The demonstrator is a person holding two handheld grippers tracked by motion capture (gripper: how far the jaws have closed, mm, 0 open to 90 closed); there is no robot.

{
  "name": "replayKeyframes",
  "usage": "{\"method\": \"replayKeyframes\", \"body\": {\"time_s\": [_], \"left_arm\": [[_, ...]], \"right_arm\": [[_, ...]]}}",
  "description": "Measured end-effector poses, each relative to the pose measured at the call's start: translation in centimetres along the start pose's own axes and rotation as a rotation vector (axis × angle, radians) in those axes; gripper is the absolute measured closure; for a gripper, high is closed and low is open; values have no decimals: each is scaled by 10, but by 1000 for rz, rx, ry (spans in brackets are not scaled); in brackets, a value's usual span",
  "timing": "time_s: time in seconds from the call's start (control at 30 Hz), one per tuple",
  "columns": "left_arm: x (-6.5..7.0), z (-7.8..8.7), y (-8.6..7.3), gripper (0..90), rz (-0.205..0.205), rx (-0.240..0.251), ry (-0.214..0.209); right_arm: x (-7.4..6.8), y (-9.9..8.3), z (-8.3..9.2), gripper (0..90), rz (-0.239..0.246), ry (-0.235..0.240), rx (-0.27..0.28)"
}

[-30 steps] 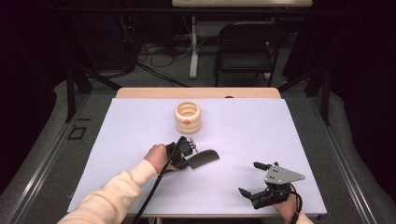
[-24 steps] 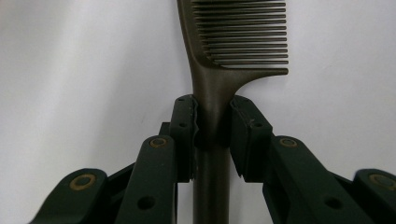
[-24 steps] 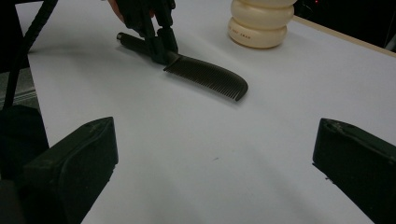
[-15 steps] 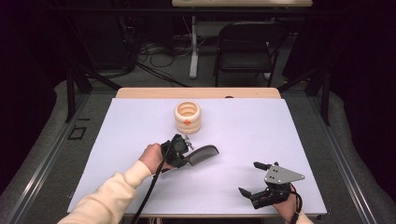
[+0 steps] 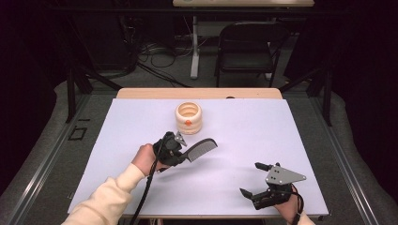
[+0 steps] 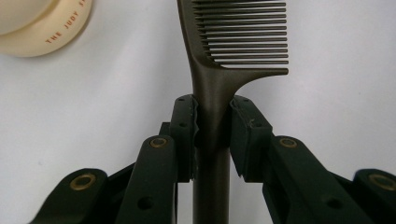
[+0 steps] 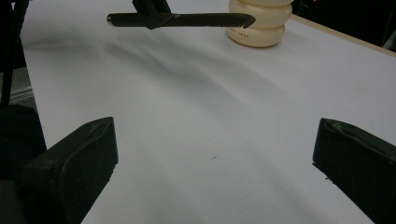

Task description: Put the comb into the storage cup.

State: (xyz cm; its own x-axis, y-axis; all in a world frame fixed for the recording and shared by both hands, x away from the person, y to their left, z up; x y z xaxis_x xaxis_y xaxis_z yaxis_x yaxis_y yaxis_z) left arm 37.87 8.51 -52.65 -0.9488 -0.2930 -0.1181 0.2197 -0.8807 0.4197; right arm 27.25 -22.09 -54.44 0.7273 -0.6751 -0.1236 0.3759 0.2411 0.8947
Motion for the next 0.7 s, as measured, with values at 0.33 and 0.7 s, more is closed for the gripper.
{"method": "replayKeyframes", "body": {"time_s": [0.33, 0.7], "left_arm": [[-3, 9, -5, 723, 21, 68, 36], [-4, 12, -11, 723, 54, 111, 44]], "right_arm": [[1, 0, 0, 0, 0, -7, -4], [1, 0, -1, 0, -3, -8, -5]]}}
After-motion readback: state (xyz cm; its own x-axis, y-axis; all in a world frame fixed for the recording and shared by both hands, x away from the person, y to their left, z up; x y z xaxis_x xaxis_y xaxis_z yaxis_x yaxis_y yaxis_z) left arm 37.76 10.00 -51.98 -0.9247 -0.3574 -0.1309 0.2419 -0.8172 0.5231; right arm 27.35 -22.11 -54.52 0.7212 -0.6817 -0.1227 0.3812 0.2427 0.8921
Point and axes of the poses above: each handheld gripper's, and its own axes: z roughly backward along the jaws, y roughly out of its top, x roughly to its right, the point moved 4 cm from there along -z, roughly forward along the jaws, and after that the axes turned 11 degrees about -z, right-handed, at the moved point
